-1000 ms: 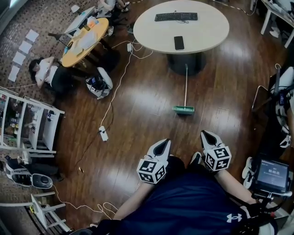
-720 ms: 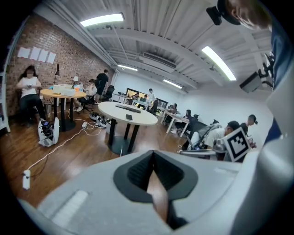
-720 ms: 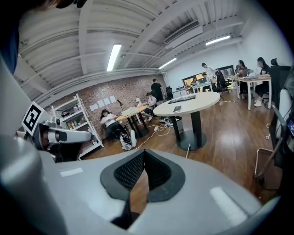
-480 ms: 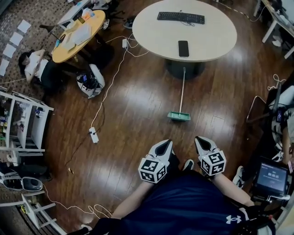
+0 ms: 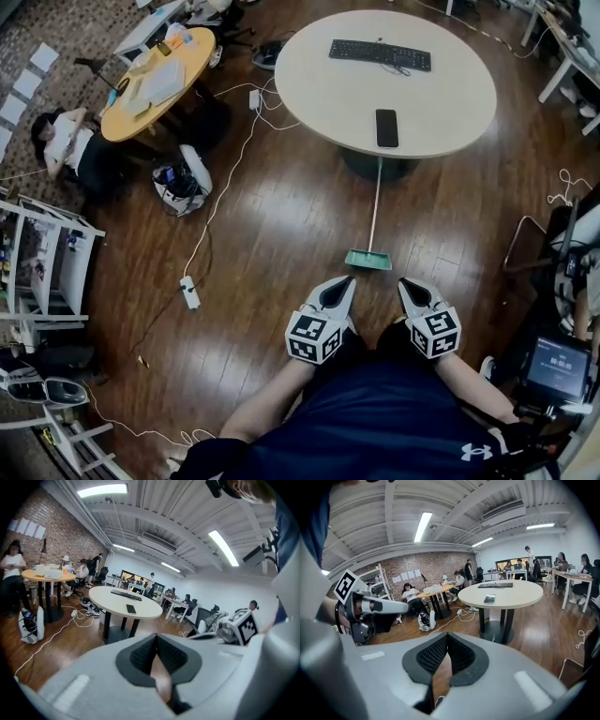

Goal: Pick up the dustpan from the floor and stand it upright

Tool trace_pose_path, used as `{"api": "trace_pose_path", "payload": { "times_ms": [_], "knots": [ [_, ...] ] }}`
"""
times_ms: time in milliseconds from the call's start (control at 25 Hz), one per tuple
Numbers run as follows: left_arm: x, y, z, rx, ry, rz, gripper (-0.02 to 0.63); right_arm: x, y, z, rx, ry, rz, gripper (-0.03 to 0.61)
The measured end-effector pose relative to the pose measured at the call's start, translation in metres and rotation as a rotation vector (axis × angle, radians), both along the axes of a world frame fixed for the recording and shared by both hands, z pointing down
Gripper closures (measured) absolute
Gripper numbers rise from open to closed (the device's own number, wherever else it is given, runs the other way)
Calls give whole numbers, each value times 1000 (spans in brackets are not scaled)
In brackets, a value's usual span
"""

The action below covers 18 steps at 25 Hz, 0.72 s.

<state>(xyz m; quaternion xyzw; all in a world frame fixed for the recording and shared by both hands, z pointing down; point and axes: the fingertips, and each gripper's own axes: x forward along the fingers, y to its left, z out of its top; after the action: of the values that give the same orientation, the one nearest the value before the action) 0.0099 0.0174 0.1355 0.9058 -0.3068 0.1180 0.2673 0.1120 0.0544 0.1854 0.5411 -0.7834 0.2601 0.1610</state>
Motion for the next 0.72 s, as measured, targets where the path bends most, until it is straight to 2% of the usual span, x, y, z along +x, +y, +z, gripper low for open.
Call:
{"api": "trace_pose_path", "payload": {
  "times_ms": [200, 440, 560, 720],
  "knots": [
    [29, -29, 24, -21, -55, -39, 609, 37, -16, 35, -57, -51, 18, 568],
    [68, -58, 75, -128, -156, -104, 609, 78, -41, 73, -130, -102, -35, 568],
    [82, -78, 114, -175, -204, -105, 609, 98, -52, 105, -157, -72, -88, 568],
    [95, -84, 189, -257, -268, -77, 557, 122, -48, 171, -195, 3, -138, 568]
  ]
}}
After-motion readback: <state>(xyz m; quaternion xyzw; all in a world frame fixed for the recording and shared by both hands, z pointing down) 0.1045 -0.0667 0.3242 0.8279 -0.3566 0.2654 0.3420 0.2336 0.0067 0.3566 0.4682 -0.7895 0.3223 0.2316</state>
